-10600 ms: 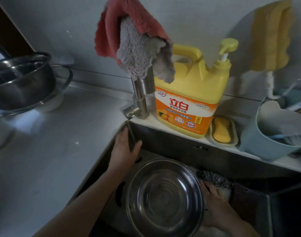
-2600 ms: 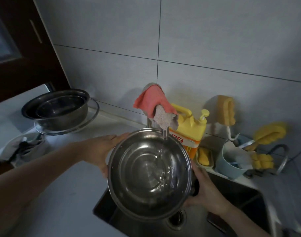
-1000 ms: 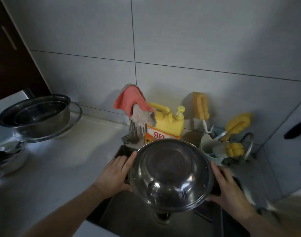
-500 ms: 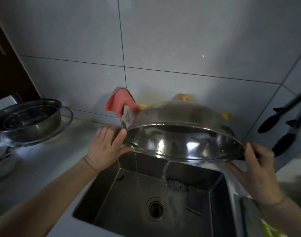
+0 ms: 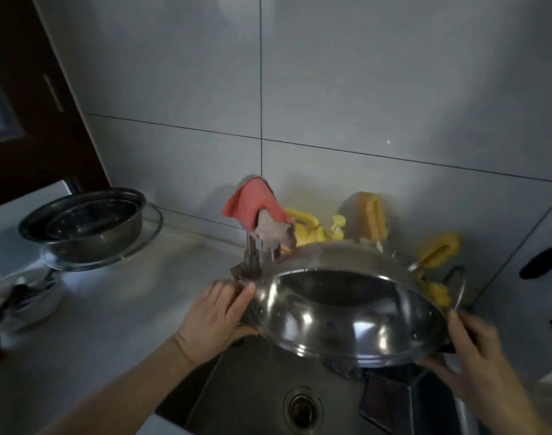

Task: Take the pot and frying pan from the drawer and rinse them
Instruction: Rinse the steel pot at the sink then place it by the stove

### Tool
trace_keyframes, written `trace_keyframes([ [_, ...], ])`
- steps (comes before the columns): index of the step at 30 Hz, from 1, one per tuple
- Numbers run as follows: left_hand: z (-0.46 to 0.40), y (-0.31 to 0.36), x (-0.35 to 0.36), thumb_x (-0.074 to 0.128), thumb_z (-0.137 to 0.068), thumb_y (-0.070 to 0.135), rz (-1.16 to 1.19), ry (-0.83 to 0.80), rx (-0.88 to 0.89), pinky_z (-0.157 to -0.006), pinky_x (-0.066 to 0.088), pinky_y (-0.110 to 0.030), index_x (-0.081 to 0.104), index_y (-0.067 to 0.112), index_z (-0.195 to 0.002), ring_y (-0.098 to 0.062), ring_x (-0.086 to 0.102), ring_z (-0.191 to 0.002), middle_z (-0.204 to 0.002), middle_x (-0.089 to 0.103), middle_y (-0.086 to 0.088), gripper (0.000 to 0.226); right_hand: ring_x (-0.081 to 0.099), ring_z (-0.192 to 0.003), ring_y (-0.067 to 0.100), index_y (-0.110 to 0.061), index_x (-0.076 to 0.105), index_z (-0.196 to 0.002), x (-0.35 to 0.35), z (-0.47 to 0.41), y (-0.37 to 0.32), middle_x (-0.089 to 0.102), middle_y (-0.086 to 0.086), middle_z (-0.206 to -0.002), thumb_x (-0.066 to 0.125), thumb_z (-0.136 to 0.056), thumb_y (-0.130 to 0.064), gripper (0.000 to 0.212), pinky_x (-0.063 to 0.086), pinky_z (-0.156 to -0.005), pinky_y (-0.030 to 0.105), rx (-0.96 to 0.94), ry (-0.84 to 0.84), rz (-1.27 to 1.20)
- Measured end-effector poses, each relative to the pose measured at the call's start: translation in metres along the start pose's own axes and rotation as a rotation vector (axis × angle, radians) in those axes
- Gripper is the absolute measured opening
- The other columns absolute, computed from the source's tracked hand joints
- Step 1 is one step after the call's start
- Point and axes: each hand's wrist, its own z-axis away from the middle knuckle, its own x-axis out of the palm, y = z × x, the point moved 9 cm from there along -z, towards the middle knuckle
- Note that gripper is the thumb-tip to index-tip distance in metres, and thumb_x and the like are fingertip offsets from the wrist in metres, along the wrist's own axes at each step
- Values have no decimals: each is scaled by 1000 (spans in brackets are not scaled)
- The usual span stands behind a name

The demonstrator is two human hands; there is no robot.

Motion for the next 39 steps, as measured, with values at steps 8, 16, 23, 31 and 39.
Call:
trace_keyframes([
  [8,121,-12,67,65,-75,51,-19,-256,-138,-80,41,-38,27,3,-143,-31,51,-87,-94,63,-19,92,57,-117,25,-25,5,-157,151,57,-9,39,-2,-142,70,-78,-54,106,44,-95,16,-2,-471,-95],
  [16,130,-58,77,58,-81,59,-85,-213,-165,-78,41,-41,36,-4,-132,-33,49,-84,-97,55,-19,84,54,-104,18,-25,5,-157,219,30,-12,45,11,-123,101,-30,-31,159,57,-69,27,31,-584,-185],
  [23,126,-68,86,63,-82,54,-87,-167,-148,-77,42,-42,34,-2,-132,-33,50,-82,-102,50,-18,80,49,-100,19,-25,5,-156,226,14,-11,45,12,-119,101,-31,-24,157,57,-60,29,-8,-542,-195],
  [31,102,-54,99,61,-83,53,-53,-149,-110,-80,41,-41,27,1,-137,-31,48,-86,-105,46,-16,82,59,-94,23,-29,13,-156,213,20,10,47,13,-117,91,-61,-29,122,58,-57,34,99,-453,-196],
  [39,80,-29,134,75,-73,54,3,-212,-62,-85,41,-40,23,2,-142,-29,49,-88,-105,45,-15,101,60,-98,34,-24,31,-144,184,31,47,47,20,-121,34,-93,-68,67,18,-112,8,205,-311,-151],
])
